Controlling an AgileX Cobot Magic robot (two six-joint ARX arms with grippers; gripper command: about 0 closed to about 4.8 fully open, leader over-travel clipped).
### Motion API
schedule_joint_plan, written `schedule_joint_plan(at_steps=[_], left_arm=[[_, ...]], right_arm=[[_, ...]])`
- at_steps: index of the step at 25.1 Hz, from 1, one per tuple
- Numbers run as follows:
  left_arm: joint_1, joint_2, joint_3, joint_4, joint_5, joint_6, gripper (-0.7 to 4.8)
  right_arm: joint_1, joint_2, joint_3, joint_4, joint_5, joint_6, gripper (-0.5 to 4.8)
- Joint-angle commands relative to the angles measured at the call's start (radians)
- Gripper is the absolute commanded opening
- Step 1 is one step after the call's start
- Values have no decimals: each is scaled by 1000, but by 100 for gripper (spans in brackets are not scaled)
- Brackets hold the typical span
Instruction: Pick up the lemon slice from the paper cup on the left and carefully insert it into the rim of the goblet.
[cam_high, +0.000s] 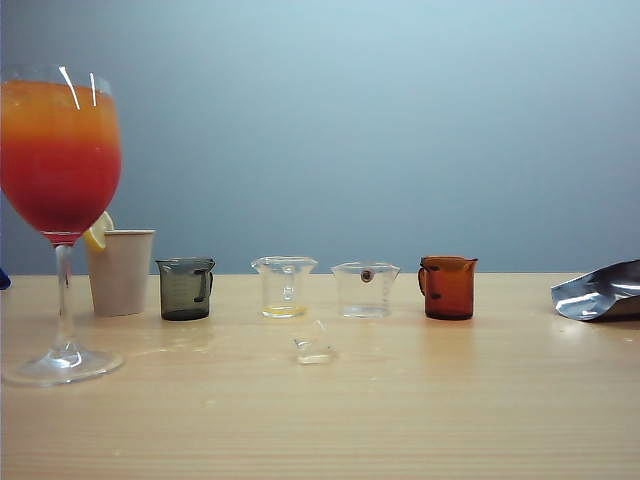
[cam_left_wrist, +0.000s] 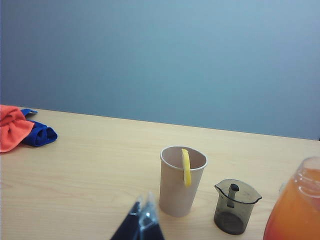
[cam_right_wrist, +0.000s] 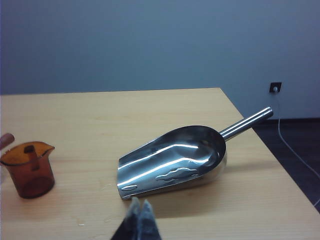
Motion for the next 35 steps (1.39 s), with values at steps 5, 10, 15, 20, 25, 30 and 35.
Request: schedule_joint_plan(at_steps=[5, 10, 15, 20, 25, 30, 35], left_arm=[[3, 0, 1, -6, -26, -2, -4], [3, 0, 5, -6, -25, -4, -5], [2, 22, 227, -240, -97, -4, -5], [-6, 145, 372, -299, -50, -25, -5], [-8, 341, 570, -360, -2, 22, -5], [-8, 650, 837, -416, 89, 57, -5], [-8, 845, 971, -434, 140, 11, -5]], right_arm=[[-1, 3, -2, 17, 8, 19, -6], [3, 3, 1, 30, -6, 23, -6], [25, 41, 225, -37, 36, 8, -6], [31, 178, 386, -55, 50, 18, -6], [59, 332, 526, -62, -9, 18, -6], [146, 547, 768, -176, -43, 19, -6], [252, 695, 928, -231, -47, 19, -6]])
